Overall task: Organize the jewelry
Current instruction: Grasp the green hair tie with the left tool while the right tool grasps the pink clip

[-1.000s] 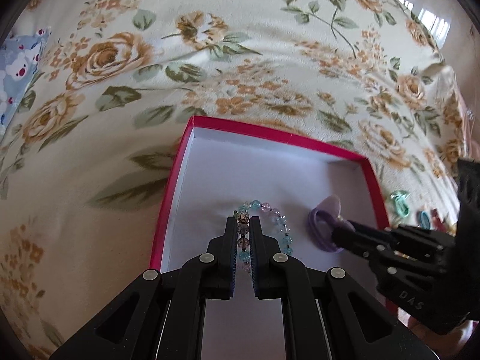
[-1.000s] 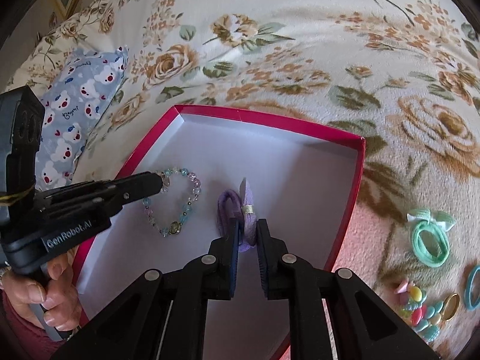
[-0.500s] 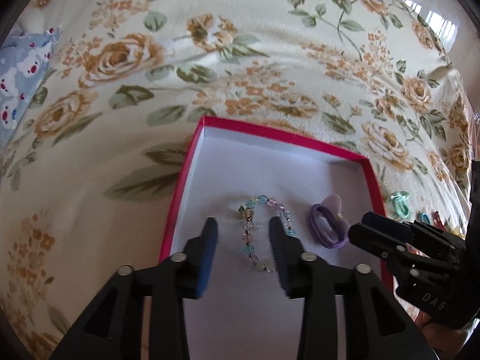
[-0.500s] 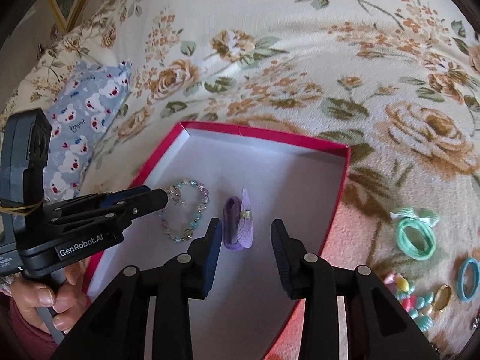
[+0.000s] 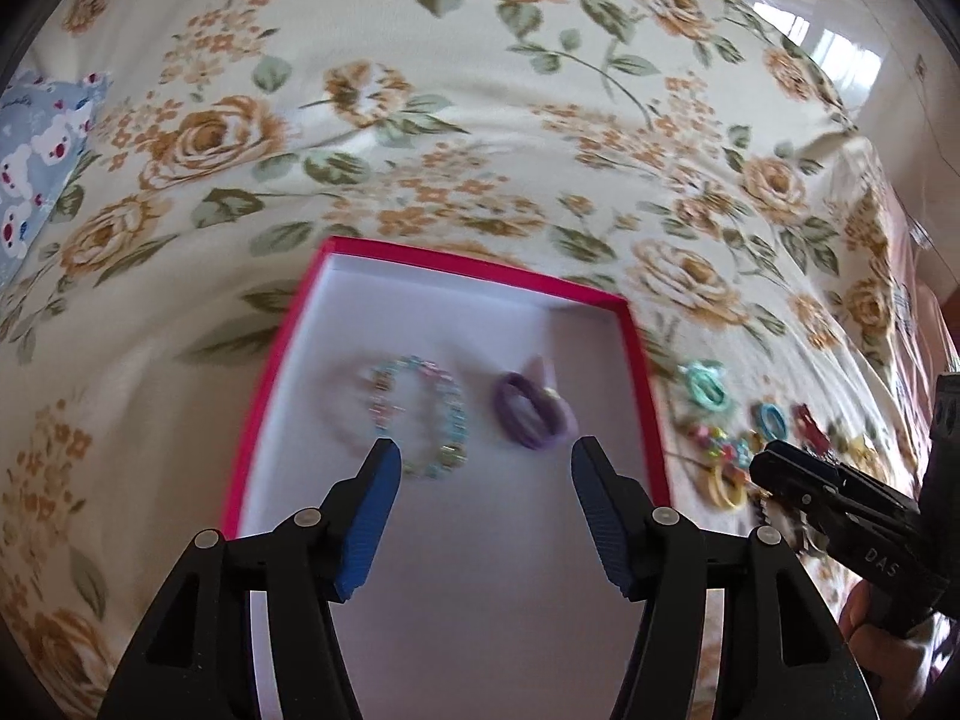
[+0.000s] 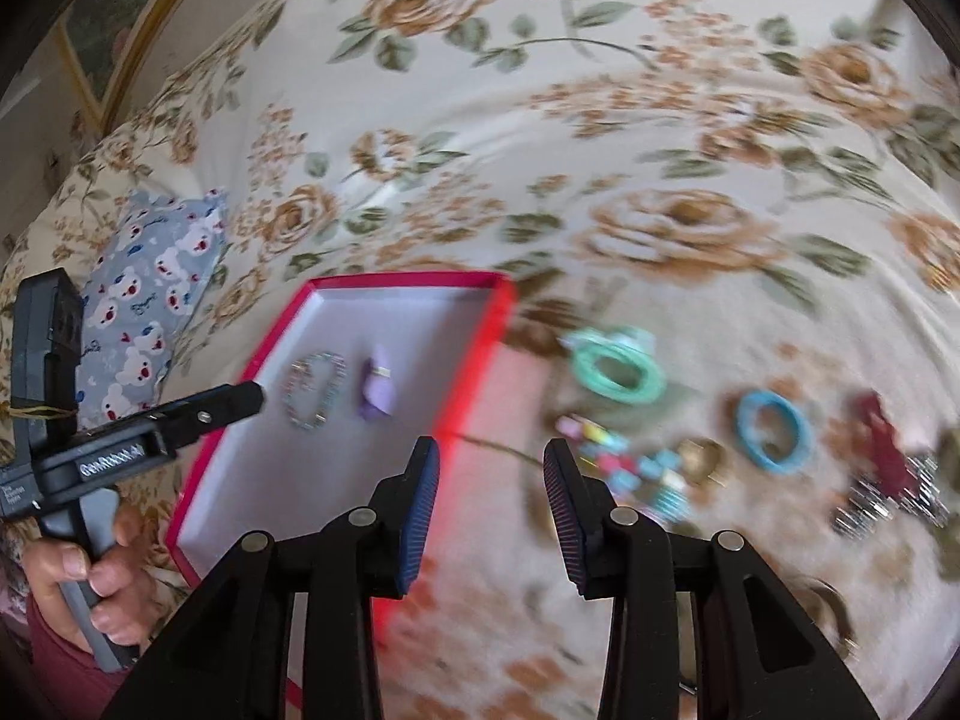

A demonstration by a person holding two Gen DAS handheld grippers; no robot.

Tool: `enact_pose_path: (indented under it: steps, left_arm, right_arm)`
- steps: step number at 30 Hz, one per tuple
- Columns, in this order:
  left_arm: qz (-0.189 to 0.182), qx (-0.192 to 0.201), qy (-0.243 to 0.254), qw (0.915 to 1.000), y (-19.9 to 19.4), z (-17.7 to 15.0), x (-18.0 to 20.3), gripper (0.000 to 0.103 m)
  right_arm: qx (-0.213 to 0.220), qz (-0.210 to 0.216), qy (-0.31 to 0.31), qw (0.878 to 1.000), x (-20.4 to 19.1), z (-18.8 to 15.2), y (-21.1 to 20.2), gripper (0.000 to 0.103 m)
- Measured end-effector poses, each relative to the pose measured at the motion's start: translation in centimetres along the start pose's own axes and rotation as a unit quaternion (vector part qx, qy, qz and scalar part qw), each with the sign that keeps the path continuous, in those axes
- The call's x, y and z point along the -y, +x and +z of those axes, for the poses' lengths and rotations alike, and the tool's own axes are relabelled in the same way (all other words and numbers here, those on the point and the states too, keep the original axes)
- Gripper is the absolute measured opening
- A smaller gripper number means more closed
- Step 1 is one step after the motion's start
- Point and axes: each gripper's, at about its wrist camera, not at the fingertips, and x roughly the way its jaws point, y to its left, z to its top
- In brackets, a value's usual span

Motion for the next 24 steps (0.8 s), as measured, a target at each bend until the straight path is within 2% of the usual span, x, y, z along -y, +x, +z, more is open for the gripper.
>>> enact_pose_path:
  steps: [11,24]
  left_arm:
    - [-0.042,-0.008,0.056,0.9975,0.4,0.4,5.8,0.060]
    - [-0.040,-0.025,0.102,0.9937,3.1,1.3,9.8,0.061]
  right_arm:
    - [0.019,-0.063,0.055,0.996,7.6,-2.0,-5.2,0.038]
    - [0.039,-0.091,0.081,0.992,11.7,-2.5,-7.7,0.038]
